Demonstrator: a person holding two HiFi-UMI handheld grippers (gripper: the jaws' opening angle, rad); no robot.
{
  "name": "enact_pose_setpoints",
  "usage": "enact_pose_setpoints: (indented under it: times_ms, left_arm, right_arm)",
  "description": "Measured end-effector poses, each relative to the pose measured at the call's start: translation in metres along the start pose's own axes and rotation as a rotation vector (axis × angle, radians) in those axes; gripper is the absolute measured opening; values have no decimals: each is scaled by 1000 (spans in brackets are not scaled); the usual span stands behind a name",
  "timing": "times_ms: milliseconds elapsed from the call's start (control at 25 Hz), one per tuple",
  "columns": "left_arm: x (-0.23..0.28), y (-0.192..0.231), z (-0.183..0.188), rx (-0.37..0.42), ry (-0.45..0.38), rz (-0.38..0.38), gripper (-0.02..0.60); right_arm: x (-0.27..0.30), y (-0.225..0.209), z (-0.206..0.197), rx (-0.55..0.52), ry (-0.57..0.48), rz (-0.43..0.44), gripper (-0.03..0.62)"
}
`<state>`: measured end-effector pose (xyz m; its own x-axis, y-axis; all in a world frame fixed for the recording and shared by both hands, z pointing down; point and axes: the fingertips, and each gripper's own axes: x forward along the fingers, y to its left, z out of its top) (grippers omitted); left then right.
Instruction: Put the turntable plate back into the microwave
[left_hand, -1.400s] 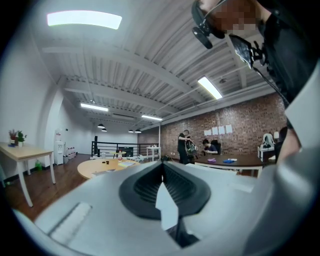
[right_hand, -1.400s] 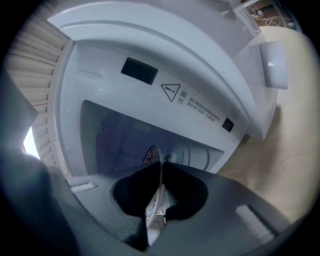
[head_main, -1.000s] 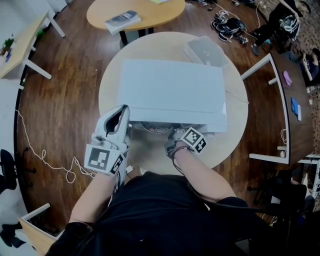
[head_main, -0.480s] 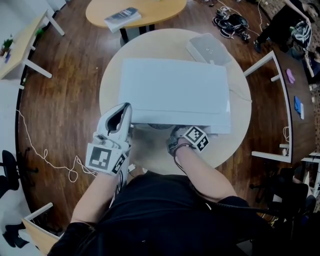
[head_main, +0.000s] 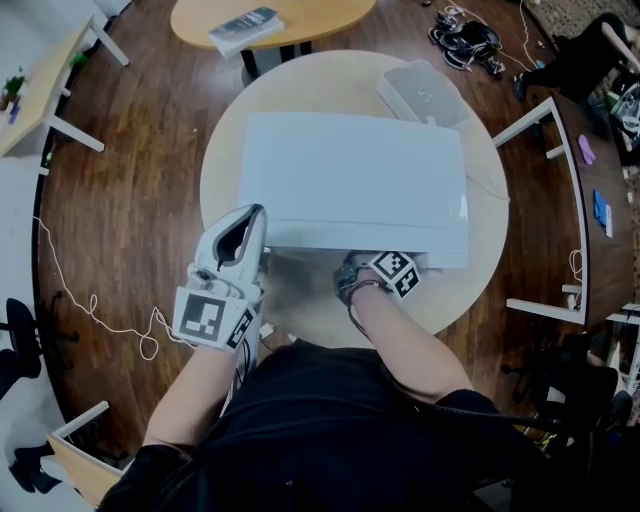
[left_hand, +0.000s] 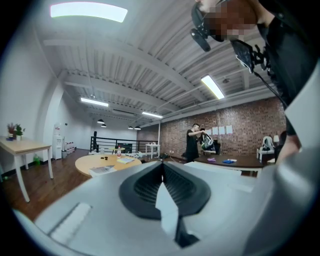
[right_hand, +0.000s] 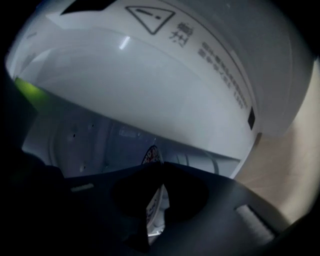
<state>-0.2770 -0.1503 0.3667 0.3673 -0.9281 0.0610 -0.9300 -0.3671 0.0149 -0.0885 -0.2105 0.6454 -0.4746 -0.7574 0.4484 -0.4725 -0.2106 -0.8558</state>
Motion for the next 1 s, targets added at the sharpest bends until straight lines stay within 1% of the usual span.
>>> enact_pose_setpoints:
  times_ms: [520,1000]
  left_arm:
    - [-2,4,-4,-8,16,5,3]
    - [-3,7,-8,-1,37,18,3]
  right_arm:
    - [13,-10,0,10,-51,-39,20]
    - [18,-16,0,45,-69,-71,21]
